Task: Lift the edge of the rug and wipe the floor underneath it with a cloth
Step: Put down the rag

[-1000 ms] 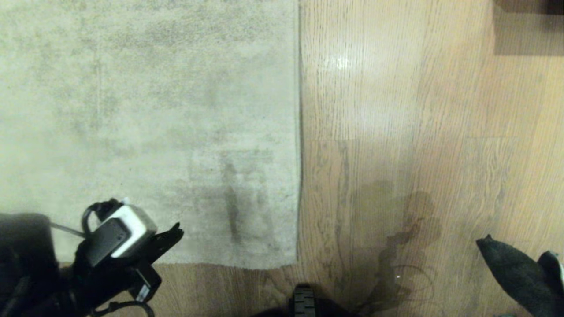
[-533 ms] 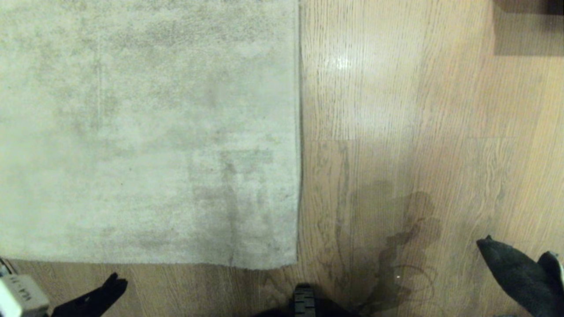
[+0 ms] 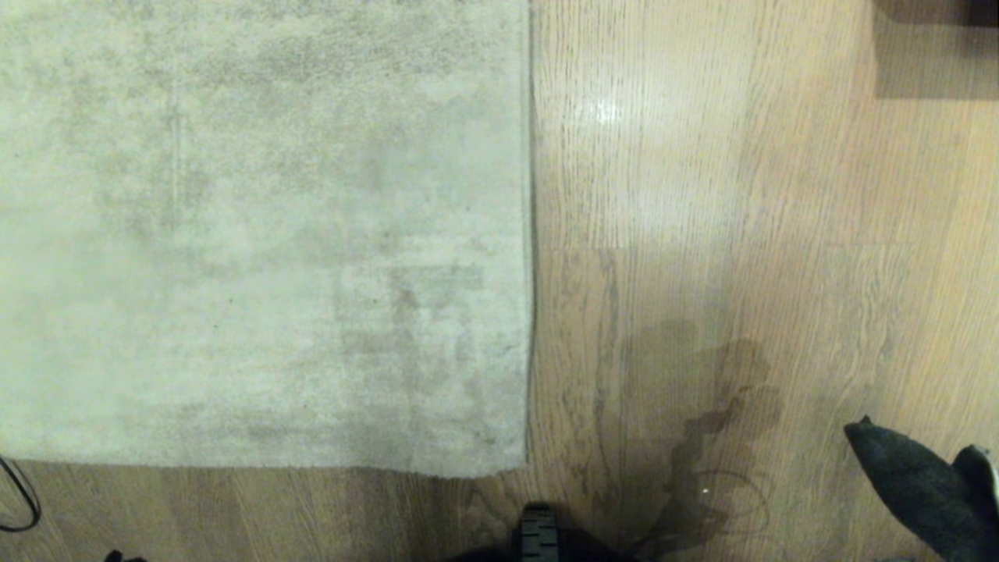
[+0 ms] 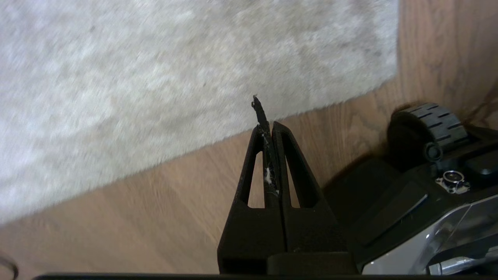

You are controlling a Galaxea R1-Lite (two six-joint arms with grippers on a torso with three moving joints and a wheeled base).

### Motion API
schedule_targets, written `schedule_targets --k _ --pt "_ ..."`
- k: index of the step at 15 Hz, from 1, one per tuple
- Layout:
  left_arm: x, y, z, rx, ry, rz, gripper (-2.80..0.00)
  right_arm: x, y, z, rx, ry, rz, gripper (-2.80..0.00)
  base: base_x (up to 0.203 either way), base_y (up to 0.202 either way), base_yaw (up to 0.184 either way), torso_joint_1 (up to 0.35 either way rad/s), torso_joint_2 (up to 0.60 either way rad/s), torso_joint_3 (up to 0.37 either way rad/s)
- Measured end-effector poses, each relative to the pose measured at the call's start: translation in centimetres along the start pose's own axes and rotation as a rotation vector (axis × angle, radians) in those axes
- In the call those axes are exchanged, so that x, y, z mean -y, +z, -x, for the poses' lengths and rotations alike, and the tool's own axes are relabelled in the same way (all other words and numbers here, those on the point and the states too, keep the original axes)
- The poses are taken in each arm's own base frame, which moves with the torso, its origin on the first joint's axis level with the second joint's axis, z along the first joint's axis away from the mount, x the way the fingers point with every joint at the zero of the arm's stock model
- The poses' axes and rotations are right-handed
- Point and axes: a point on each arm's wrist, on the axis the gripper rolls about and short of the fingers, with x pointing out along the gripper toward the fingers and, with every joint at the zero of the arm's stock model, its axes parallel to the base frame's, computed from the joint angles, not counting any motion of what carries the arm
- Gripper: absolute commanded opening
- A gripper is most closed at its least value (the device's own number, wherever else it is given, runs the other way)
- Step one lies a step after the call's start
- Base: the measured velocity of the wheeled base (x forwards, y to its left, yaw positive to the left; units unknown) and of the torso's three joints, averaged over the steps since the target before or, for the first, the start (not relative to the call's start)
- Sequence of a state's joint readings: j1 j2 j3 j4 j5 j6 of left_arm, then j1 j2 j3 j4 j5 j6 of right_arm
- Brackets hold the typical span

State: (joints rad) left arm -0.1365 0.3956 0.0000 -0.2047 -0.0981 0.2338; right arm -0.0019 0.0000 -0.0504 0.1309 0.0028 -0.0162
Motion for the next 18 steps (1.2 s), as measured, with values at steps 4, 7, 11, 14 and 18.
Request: schedule_targets --k 4,7,11,14,18 --pt "0.3 -0.8 0.8 0.005 0.039 0.031 -2.8 0.0 0.0 0.0 0.0 0.0 0.0 -2.8 0.0 0.0 0.0 0.0 0.0 0.0" --pt "0.3 -0.9 1.0 0.004 0.099 0.042 -2.8 0.0 0.0 0.0 -0.001 0.0 0.0 -2.8 0.0 0.0 0.0 0.0 0.0 0.0" --pt "0.6 -2.0 1.7 -0.017 0.159 0.065 -2.8 0.0 0.0 0.0 -0.001 0.0 0.0 -2.8 0.0 0.0 0.0 0.0 0.0 0.0" --pt "0.8 -2.2 2.2 0.045 0.182 0.07 -2.8 0.0 0.0 0.0 -0.001 0.0 0.0 -2.8 0.0 0.0 0.0 0.0 0.0 0.0" --pt "1.0 -2.5 2.9 0.125 0.203 0.077 -2.8 0.0 0.0 0.0 -0.001 0.0 0.0 -2.8 0.0 0.0 0.0 0.0 0.0 0.0"
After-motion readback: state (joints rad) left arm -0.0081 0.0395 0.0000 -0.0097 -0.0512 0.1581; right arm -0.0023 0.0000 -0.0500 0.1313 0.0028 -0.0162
